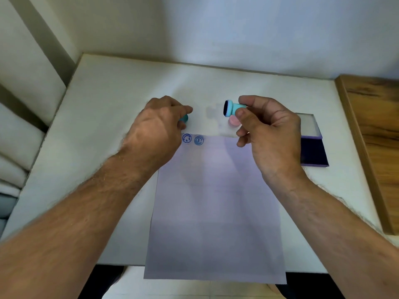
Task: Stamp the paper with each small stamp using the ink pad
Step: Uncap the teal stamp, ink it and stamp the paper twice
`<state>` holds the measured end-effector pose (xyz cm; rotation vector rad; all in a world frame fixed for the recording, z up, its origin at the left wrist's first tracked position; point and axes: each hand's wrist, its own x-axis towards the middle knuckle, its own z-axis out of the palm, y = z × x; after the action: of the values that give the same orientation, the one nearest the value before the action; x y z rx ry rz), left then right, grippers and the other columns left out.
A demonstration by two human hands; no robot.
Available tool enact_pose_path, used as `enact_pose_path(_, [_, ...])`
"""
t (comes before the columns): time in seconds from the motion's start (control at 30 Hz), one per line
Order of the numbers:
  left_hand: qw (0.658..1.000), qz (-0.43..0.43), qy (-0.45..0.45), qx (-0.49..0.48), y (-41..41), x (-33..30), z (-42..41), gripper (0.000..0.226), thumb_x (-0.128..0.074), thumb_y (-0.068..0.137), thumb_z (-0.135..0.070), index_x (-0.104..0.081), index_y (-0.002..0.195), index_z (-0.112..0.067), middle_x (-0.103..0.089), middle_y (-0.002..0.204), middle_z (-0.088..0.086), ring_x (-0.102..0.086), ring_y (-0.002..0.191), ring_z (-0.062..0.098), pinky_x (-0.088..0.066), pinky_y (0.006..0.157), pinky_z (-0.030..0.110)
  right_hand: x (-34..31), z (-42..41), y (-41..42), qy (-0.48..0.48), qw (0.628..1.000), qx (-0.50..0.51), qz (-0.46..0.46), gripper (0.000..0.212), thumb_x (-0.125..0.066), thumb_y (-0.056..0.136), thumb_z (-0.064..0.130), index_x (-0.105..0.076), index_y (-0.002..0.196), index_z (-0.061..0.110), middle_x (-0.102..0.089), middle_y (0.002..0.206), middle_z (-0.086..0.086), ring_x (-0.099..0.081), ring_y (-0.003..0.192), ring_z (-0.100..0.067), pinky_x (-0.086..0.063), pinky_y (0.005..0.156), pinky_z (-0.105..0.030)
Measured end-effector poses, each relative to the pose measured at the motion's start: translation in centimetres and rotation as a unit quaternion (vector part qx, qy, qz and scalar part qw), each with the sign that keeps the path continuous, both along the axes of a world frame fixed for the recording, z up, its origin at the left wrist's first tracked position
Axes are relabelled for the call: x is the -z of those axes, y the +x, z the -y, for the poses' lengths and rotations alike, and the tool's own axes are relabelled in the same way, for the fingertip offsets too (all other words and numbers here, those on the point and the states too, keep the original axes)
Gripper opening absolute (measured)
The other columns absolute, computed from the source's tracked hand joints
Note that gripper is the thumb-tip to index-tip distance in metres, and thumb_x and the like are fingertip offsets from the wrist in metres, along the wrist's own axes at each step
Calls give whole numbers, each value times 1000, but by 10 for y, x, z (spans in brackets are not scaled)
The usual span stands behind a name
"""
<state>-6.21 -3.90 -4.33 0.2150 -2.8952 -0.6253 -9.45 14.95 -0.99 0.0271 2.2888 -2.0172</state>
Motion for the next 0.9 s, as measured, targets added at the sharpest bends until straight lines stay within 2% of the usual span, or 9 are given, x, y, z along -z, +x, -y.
enact_pose_path(0.1, [1000,12,-18,8,1,5,2,37,-60,90,-8,-64,125,-19,-60,123,2,-49,116,24,-35,89,21,-1,-1,-1,-11,1000,-1,4,18,-66,87,1,-71,99,14,-72,88,-16,-56,56,-16,-49,49,-27])
enact_pose_path(0.37, [1000,7,17,-6,1,3,2,34,-65,86,-6,-67,118,-18,-63,120,5,-58,107,26,-45,92,31,-2,0,0,-8,1000,-10,-1,18,-67,87,4,-71,101,14,-72,88,-12,-59,58,-17,-50,50,-27])
enact_pose_path(0.5, [1000,5,12,-8,2,3,2,32,-64,87,-8,-67,117,-20,-70,110,5,-58,105,27,-49,90,37,-1,2,1,-6,1000,-16,3,22,-68,86,4,-73,102,17,-72,87,-7,-58,57,-14,-50,51,-26])
enact_pose_path(0.6, [1000,0,-1,1,1,5,3,35,-63,87,-9,-66,120,-21,-68,110,8,-59,102,30,-48,90,39,1,3,2,-1,1000,-29,9,27,-70,84,3,-75,107,18,-72,88,-2,-57,56,-10,-51,52,-24])
enact_pose_path(0.7, [1000,-7,4,-8,2,5,3,42,-61,90,-11,-60,130,-23,-63,114,7,-59,98,25,-46,89,30,2,4,3,3,999,-40,16,25,-71,84,3,-75,104,17,-73,85,0,-57,56,-10,-51,51,-25])
enact_pose_path(0.77, [999,-19,34,-27,3,1,0,40,-58,92,-8,-60,129,-24,-58,113,2,-55,75,3,-41,80,16,2,5,4,1,999,-43,21,24,-72,83,4,-76,102,17,-73,82,0,-58,56,-11,-51,51,-26])
enact_pose_path(0.8, [997,-28,61,-38,3,-2,-2,39,-57,93,-7,-61,129,-24,-54,111,-1,-50,65,-2,-40,77,11,2,5,4,-3,999,-43,23,23,-73,83,5,-76,102,17,-74,81,0,-59,56,-11,-51,51,-27])
enact_pose_path(0.83, [994,-44,90,-42,2,-6,-4,38,-56,94,-8,-61,129,-24,-51,110,-2,-49,62,-2,-39,76,8,1,5,4,-6,999,-43,23,22,-73,83,7,-76,101,17,-74,81,0,-60,57,-12,-51,52,-27])
enact_pose_path(0.9, [986,-82,141,-26,1,-13,-7,37,-54,95,-12,-61,129,-26,-47,107,-3,-50,76,2,-38,81,4,1,6,5,0,999,-48,16,20,-75,82,11,-75,99,19,-75,81,1,-64,61,-12,-53,53,-27])
